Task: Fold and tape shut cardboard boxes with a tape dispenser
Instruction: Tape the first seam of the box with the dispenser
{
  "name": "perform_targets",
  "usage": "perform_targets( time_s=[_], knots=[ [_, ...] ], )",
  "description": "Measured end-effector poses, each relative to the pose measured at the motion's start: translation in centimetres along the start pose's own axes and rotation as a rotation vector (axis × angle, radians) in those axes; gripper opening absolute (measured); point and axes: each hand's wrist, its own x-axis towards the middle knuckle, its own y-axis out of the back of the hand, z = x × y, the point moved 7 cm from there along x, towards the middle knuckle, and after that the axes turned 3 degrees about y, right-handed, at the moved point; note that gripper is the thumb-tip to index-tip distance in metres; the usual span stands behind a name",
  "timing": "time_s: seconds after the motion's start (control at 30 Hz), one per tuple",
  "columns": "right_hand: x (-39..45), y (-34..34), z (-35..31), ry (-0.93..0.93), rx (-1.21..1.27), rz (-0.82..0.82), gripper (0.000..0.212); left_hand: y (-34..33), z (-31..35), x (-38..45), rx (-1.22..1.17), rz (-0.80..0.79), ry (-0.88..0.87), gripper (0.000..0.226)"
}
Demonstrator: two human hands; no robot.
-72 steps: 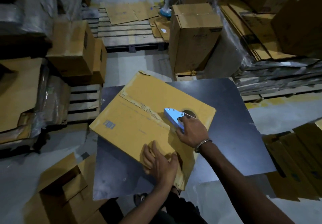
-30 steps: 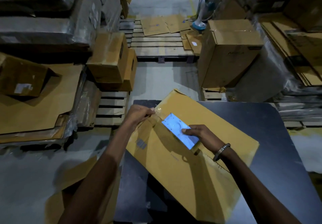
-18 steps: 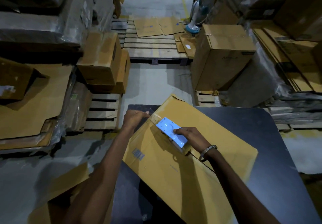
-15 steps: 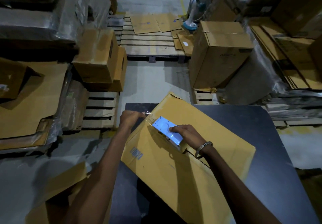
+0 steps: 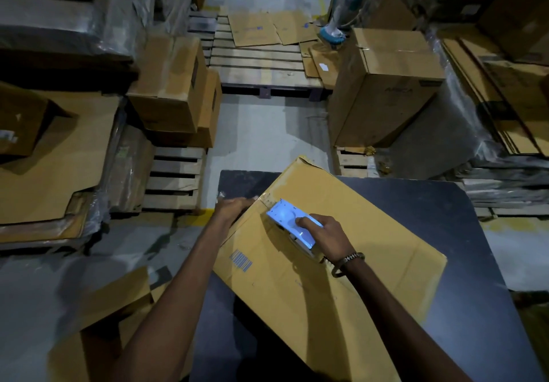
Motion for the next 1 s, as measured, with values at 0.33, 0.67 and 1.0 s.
perform_targets(
  time_s=[0.33, 0.67, 1.0],
  knots=[
    [1.2, -0.3, 0.2, -0.047, -0.218, 0.017, 0.055, -0.8, 2.9, -2.3, 0.449, 0.224, -0.554, 0.053],
    [-0.3, 2.6, -0.1, -0.160, -0.477, -0.073, 0.059, -1.0, 3.6, -4.2, 0.581, 0.411, -0.645, 0.045],
    [-4.4, 5.9, 4.2, -0.208, -0.527, -0.043, 0.061, -4.3, 3.9, -6.5, 0.764, 0.503, -0.652, 0.046]
  ],
)
